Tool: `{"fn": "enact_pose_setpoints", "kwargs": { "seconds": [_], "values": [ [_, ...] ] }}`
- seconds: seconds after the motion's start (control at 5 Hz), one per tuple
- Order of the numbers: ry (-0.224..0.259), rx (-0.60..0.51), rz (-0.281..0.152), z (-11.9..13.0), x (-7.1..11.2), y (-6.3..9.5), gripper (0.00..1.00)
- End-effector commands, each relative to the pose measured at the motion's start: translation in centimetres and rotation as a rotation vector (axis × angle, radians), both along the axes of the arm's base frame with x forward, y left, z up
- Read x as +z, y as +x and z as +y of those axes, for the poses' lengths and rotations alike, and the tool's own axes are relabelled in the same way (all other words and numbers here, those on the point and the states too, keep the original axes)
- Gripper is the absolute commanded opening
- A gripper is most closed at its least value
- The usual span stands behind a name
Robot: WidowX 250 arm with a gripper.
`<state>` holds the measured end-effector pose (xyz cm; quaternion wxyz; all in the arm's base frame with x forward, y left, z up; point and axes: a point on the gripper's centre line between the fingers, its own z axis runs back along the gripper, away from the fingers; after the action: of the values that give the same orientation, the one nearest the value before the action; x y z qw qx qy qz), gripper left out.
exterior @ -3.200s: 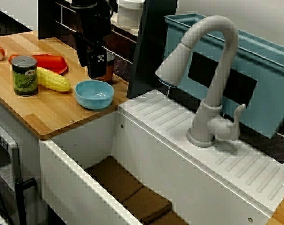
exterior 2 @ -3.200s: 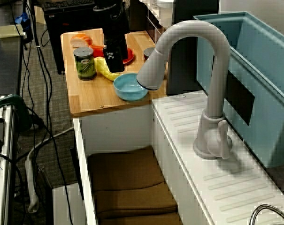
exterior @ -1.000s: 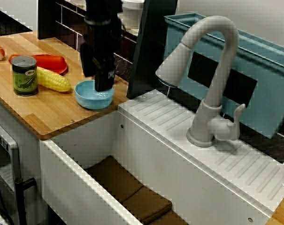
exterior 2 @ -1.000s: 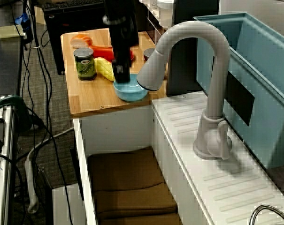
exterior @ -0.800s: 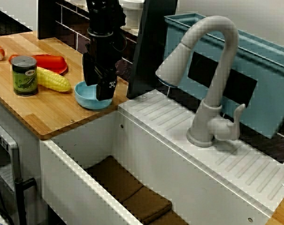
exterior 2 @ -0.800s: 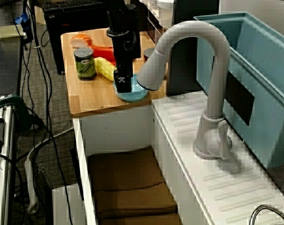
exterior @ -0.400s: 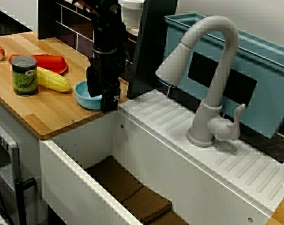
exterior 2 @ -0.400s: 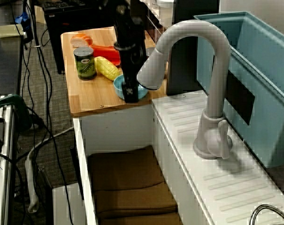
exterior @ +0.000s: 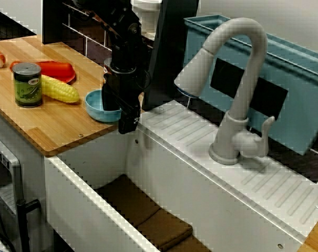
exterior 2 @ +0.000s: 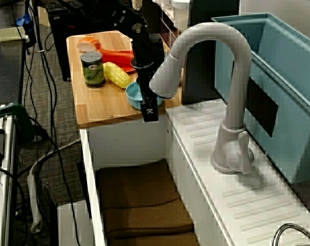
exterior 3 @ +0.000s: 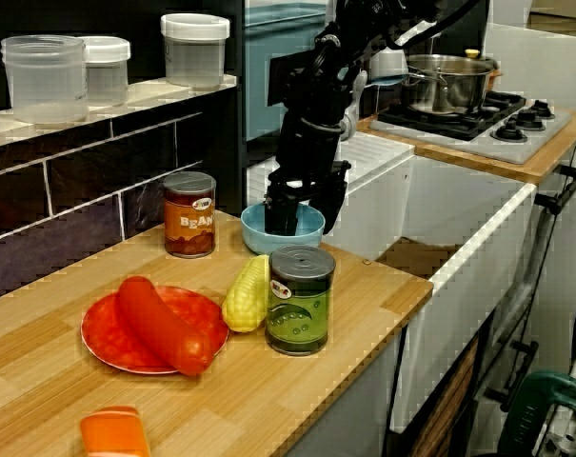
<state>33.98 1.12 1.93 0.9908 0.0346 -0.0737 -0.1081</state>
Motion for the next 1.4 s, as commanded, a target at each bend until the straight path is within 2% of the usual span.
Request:
{"fn": "enact_pose_setpoints", "kwargs": {
  "seconds": [0.0, 0.2, 0.6, 1.0, 1.2],
  "values": [
    [-0.001, -0.024, 0.037, 0.0, 0.2, 0.8, 0.00],
    [-0.005, -0.038, 0.073, 0.3, 1.5, 1.1, 0.00],
    [-0.029, -0.046, 0.108, 1.9, 3.9, 1.4, 0.00],
    [-0.055, -0.048, 0.104, 3.8, 6.0, 1.0, 0.00],
    [-0.076, -0.032, 0.082, 5.6, 7.8, 0.4, 0.00]
  ]
}}
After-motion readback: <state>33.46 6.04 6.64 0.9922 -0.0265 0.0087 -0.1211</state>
